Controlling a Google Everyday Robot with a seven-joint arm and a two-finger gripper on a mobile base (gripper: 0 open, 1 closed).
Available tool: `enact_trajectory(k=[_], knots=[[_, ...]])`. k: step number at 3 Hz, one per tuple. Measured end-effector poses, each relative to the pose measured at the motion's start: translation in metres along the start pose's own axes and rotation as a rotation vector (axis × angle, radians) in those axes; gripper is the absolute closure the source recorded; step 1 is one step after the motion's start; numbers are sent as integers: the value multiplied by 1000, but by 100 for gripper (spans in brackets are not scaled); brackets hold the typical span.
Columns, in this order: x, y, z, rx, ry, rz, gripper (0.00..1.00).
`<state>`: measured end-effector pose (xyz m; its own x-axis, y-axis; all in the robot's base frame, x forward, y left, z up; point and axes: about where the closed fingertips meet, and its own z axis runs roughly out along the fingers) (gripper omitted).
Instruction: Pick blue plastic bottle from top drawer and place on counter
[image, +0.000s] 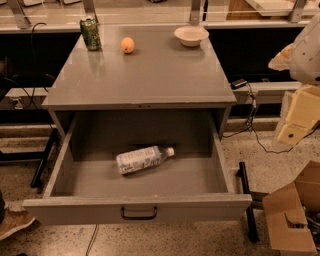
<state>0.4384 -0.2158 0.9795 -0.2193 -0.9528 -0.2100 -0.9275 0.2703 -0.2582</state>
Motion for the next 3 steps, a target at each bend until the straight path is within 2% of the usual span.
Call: enact_trajectory(k=[1, 2, 3], knots=[[0, 0, 0, 0, 0, 0, 0], [-2, 4, 5, -42, -38, -16, 0], [-23, 29, 41, -153, -126, -72, 0]])
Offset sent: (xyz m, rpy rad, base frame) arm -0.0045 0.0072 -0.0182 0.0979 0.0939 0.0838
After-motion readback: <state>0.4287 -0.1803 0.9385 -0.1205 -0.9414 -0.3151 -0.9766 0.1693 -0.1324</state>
